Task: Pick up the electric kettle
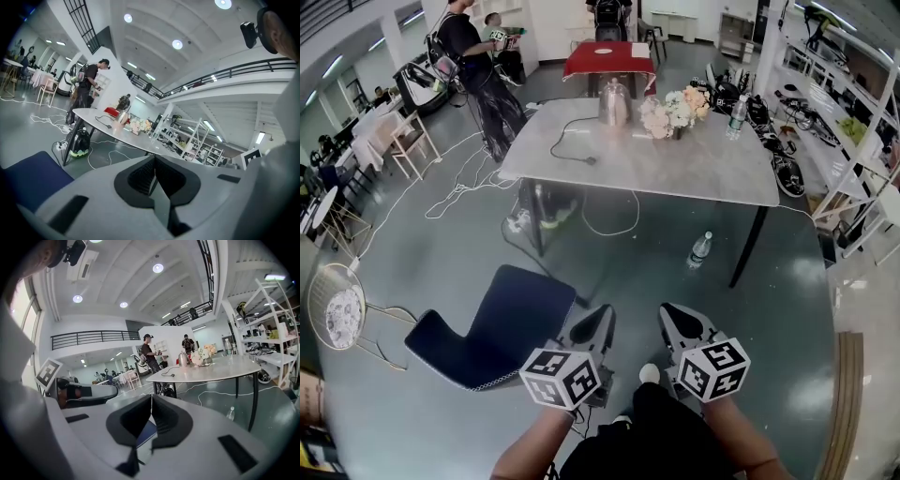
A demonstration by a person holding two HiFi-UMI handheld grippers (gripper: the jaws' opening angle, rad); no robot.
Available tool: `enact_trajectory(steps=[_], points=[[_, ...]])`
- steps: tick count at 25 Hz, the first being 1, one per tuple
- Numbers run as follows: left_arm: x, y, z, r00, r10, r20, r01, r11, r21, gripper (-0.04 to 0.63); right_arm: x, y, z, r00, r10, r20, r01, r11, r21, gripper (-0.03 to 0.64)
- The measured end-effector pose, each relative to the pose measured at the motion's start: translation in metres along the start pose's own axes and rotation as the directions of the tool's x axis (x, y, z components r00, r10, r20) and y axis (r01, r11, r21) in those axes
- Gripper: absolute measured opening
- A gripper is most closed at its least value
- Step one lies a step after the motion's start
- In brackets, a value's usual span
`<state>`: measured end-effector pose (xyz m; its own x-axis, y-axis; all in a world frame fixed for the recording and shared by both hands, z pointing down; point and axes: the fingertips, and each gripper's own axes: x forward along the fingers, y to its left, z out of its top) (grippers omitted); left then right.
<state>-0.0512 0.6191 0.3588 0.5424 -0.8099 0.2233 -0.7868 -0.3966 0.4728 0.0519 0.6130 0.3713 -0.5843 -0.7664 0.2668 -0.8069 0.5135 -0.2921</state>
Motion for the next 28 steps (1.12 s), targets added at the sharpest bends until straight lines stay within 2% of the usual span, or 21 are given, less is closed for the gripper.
enact_trajectory(steps=[10,16,22,28], points=[[0.083,0.006,0.031,1.0,0.03,0.005,-0.03,1.0,-0.001,0.006,0.047,-0.066,0.042,0.999,0.036,-0.004,-0.036,0.999,0.01,0.008],[0.127,0.017,0.045,0.998,0.061,0.025,-0.061,0.998,-0.03,0.006,0.075,-0.1,0.057,0.998,0.065,-0.021,-0.065,0.998,-0.001,0.008],[0.168,0.013,0.045,0.998,0.056,0.023,-0.055,0.998,-0.03,0.006,0.093,-0.132,0.063,0.996,0.086,-0.038,-0.087,0.996,-0.012,0.008],[0.194,0.011,0.048,0.999,0.026,0.019,-0.024,0.998,-0.063,0.006,0.103,-0.155,0.069,0.996,0.086,-0.036,-0.086,0.996,0.004,0.007]])
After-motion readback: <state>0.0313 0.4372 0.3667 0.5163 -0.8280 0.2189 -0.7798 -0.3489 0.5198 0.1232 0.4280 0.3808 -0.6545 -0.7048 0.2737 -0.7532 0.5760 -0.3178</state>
